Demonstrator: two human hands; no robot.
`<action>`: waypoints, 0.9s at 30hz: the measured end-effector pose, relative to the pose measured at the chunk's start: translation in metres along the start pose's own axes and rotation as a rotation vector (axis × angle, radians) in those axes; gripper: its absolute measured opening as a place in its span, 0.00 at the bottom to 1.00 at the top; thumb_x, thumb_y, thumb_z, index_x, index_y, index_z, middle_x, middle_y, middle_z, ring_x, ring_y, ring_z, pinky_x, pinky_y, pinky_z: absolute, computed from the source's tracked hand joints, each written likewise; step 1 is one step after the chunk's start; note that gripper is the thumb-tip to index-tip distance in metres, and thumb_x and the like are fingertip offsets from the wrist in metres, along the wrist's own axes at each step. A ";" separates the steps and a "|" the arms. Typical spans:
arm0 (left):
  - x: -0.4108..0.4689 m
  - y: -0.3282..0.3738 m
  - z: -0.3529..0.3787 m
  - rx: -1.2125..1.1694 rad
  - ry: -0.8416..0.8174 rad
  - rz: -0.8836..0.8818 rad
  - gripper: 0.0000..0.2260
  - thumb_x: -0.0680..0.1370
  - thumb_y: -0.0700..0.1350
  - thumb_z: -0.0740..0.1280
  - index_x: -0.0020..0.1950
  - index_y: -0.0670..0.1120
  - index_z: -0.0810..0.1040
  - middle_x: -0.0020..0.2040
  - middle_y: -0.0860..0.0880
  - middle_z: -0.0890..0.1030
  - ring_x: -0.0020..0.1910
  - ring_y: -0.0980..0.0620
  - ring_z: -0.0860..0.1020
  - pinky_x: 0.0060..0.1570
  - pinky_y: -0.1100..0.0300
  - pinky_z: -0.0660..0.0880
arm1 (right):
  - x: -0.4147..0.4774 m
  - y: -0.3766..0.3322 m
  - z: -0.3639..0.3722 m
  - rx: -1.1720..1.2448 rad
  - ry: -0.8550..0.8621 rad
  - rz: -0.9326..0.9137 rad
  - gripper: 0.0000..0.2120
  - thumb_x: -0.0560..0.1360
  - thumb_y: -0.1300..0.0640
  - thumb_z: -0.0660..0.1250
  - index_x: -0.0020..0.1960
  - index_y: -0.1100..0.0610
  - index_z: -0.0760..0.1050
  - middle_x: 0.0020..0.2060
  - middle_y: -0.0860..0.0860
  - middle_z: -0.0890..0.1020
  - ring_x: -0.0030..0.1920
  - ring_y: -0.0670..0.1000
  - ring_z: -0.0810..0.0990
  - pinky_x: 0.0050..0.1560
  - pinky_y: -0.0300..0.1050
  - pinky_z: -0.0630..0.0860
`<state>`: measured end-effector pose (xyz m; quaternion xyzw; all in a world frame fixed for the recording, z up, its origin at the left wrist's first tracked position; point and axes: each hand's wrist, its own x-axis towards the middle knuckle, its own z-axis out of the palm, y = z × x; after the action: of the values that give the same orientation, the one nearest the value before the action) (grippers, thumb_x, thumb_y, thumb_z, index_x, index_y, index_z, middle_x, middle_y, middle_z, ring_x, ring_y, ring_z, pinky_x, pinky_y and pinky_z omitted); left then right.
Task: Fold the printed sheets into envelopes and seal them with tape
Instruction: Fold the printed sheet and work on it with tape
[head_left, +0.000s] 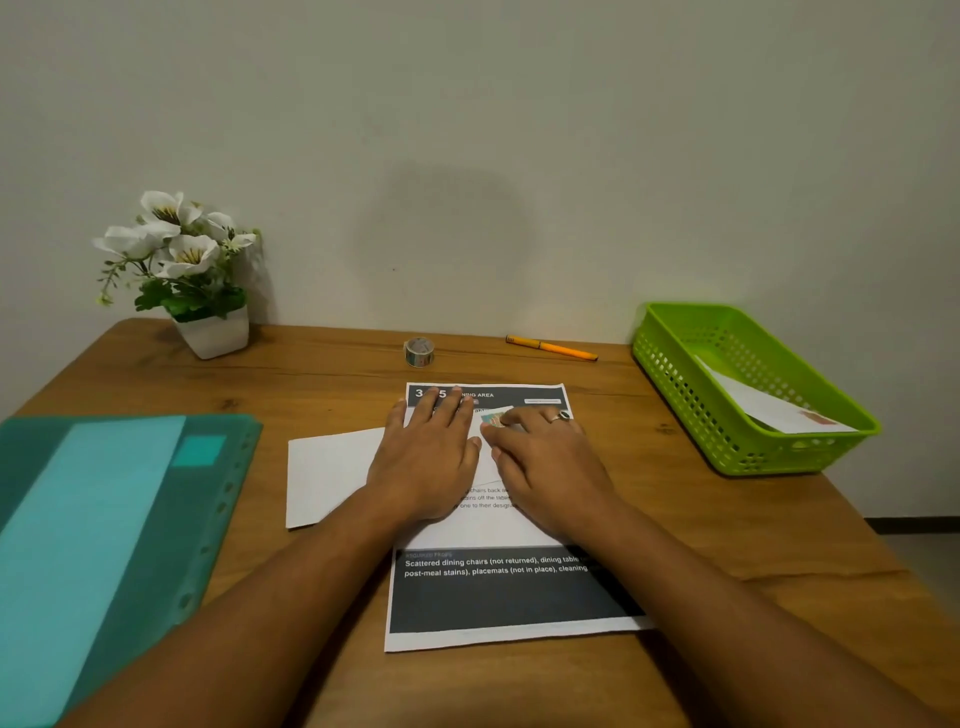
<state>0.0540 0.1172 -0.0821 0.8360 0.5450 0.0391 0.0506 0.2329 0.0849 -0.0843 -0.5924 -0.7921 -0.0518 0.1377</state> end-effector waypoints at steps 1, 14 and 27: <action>0.000 0.000 0.000 -0.001 0.001 0.002 0.27 0.86 0.56 0.44 0.84 0.49 0.46 0.84 0.50 0.46 0.83 0.48 0.44 0.80 0.41 0.44 | -0.002 0.000 0.000 0.013 0.009 0.001 0.17 0.82 0.48 0.56 0.67 0.44 0.77 0.62 0.48 0.80 0.58 0.55 0.77 0.55 0.53 0.74; 0.001 0.001 0.000 0.014 -0.004 -0.009 0.27 0.86 0.56 0.44 0.84 0.50 0.46 0.84 0.50 0.46 0.83 0.48 0.43 0.80 0.41 0.44 | 0.007 -0.007 0.003 -0.122 -0.051 0.154 0.30 0.83 0.38 0.48 0.76 0.51 0.71 0.68 0.53 0.77 0.65 0.55 0.75 0.61 0.54 0.70; 0.002 0.000 0.001 0.011 0.003 0.000 0.27 0.86 0.56 0.44 0.84 0.49 0.46 0.84 0.50 0.46 0.83 0.48 0.44 0.80 0.41 0.44 | 0.004 -0.006 0.001 0.045 0.005 0.064 0.18 0.84 0.47 0.56 0.70 0.46 0.76 0.65 0.50 0.76 0.62 0.54 0.74 0.60 0.53 0.71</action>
<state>0.0547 0.1189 -0.0834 0.8362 0.5453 0.0373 0.0452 0.2258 0.0865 -0.0833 -0.6142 -0.7732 -0.0312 0.1546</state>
